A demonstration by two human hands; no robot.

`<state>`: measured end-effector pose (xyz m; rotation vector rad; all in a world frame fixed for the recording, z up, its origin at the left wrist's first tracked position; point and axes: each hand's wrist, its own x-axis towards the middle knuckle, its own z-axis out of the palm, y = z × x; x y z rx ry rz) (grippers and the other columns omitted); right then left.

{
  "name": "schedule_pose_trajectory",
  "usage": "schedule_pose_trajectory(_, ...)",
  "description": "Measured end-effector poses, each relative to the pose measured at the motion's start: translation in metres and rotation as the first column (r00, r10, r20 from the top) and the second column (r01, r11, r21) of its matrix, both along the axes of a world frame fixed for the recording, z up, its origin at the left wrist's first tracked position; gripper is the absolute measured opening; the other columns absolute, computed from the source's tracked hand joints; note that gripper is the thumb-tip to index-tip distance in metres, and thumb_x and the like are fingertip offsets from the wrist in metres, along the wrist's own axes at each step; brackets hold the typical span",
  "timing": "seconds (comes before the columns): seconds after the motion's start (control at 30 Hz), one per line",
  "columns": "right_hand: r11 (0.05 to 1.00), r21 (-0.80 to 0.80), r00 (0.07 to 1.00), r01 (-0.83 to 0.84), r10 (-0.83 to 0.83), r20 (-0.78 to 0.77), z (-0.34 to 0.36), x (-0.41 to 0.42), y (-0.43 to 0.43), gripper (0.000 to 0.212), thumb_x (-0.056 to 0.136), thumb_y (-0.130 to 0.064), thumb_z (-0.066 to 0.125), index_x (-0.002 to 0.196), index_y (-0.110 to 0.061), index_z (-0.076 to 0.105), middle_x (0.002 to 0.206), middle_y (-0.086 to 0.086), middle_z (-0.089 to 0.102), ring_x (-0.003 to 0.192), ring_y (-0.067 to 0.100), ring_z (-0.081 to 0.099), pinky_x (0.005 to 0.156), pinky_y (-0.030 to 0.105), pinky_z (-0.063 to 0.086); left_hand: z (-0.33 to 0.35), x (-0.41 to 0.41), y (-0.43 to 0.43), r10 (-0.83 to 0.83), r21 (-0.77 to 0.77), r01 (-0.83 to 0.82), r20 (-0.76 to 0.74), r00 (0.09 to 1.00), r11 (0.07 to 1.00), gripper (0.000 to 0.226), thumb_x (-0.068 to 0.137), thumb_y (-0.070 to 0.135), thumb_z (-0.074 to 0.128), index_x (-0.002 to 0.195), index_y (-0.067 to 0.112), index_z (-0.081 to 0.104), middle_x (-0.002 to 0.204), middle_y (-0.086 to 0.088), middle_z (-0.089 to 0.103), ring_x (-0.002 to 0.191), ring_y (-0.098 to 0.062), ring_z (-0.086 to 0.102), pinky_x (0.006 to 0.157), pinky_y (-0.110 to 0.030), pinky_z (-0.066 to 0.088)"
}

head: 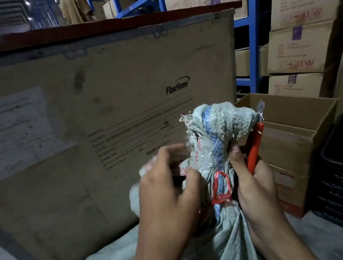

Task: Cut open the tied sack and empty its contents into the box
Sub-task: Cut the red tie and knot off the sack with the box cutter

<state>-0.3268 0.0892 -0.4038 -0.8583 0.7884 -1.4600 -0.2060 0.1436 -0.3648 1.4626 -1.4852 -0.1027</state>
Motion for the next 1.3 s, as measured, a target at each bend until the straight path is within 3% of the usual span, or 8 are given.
schedule_pose_trajectory(0.1,1.0,-0.003,0.999,0.015,-0.015,0.039,0.004,-0.002,-0.001,0.047,0.076,-0.041,0.062,0.112,-0.013,0.07,0.111,0.013,0.077,0.108,0.031,0.073,0.093,0.044,0.058,-0.002,-0.001,0.0,0.019,0.068,-0.013,-0.088,0.996,0.998,0.019,0.088,0.03,0.062,0.103,0.028,0.073,0.072,0.013,0.072,0.06,0.003,0.061,0.059,-0.015,0.043)
schedule_pose_trajectory(0.4,0.991,-0.086,0.986,-0.102,0.089,-0.138,0.022,-0.005,0.012,0.034,0.095,-0.042,0.053,0.108,-0.018,0.073,0.102,0.002,0.081,0.098,0.018,0.077,0.09,0.04,0.056,-0.005,0.003,0.001,-0.15,0.072,0.167,-0.198,0.969,0.983,0.044,0.086,0.071,0.051,0.084,0.033,0.073,0.076,0.017,0.076,0.072,0.001,0.069,0.07,-0.023,0.055)
schedule_pose_trajectory(0.53,0.976,-0.095,0.954,-0.194,0.165,-0.25,0.035,-0.011,0.017,0.032,0.093,-0.047,0.05,0.098,-0.025,0.072,0.104,-0.001,0.08,0.096,0.019,0.077,0.085,0.039,0.057,-0.01,0.019,-0.007,-0.198,0.002,0.289,-0.723,0.661,0.957,0.04,0.09,0.043,0.062,0.089,0.008,0.079,0.09,-0.008,0.083,0.09,-0.023,0.079,0.072,-0.031,0.063)
schedule_pose_trajectory(0.73,0.954,-0.268,0.781,-0.138,-0.062,-0.622,0.066,-0.016,0.041,0.038,0.081,-0.069,0.043,0.089,-0.043,0.069,0.074,-0.021,0.071,0.052,0.008,0.066,0.058,0.032,0.052,-0.007,0.021,-0.006,-0.279,0.016,0.481,-0.799,0.533,0.877,0.059,0.094,0.048,0.058,0.108,-0.007,0.073,0.116,-0.022,0.075,0.11,-0.034,0.071,0.098,-0.045,0.053)
schedule_pose_trajectory(0.83,0.914,-0.398,0.701,-0.073,-0.237,-0.673,0.071,-0.017,0.049,0.044,0.089,-0.079,0.036,0.098,-0.05,0.067,0.078,-0.019,0.07,0.057,0.007,0.069,0.068,0.037,0.056,-0.008,0.011,-0.003,-0.32,0.011,0.536,-0.792,0.52,0.844,0.047,0.104,0.039,0.046,0.113,0.003,0.076,0.115,-0.012,0.079,0.112,-0.021,0.074,0.1,-0.036,0.056)
schedule_pose_trajectory(1.0,0.833,-0.553,0.532,-0.013,-0.462,-0.709,0.074,-0.025,0.051,0.046,0.088,-0.076,0.027,0.102,-0.048,0.06,0.071,-0.002,0.062,0.057,0.012,0.057,0.051,0.027,0.041,-0.006,0.012,-0.011,-0.307,0.023,0.514,-0.778,0.548,0.858,0.059,0.1,0.036,0.041,0.057,0.025,0.079,0.069,0.024,0.076,0.072,0.02,0.069,0.06,0.001,0.048)
schedule_pose_trajectory(1.2,0.87,-0.44,0.42,-0.225,-0.321,-0.849,0.075,-0.019,0.057,0.023,0.092,-0.069,0.023,0.107,-0.054,0.034,0.065,0.001,0.07,0.044,0.011,0.062,0.043,0.036,0.052,-0.004,0.018,-0.016,-0.249,-0.032,0.371,-0.794,0.554,0.928,0.047,0.093,0.046,0.045,0.104,0.016,0.08,0.109,0.003,0.081,0.109,-0.007,0.074,0.096,-0.022,0.055)
schedule_pose_trajectory(1.3,0.87,-0.421,0.342,-0.256,-0.326,-0.881,0.071,-0.015,0.056,0.023,0.085,-0.064,0.022,0.104,-0.051,0.029,0.064,-0.003,0.071,0.058,-0.002,0.066,0.051,0.017,0.052,-0.002,0.014,-0.014,-0.199,-0.032,0.315,-0.834,0.514,0.949,0.051,0.092,0.046,0.049,0.108,0.009,0.08,0.108,-0.009,0.081,0.109,-0.022,0.075,0.102,-0.038,0.053)
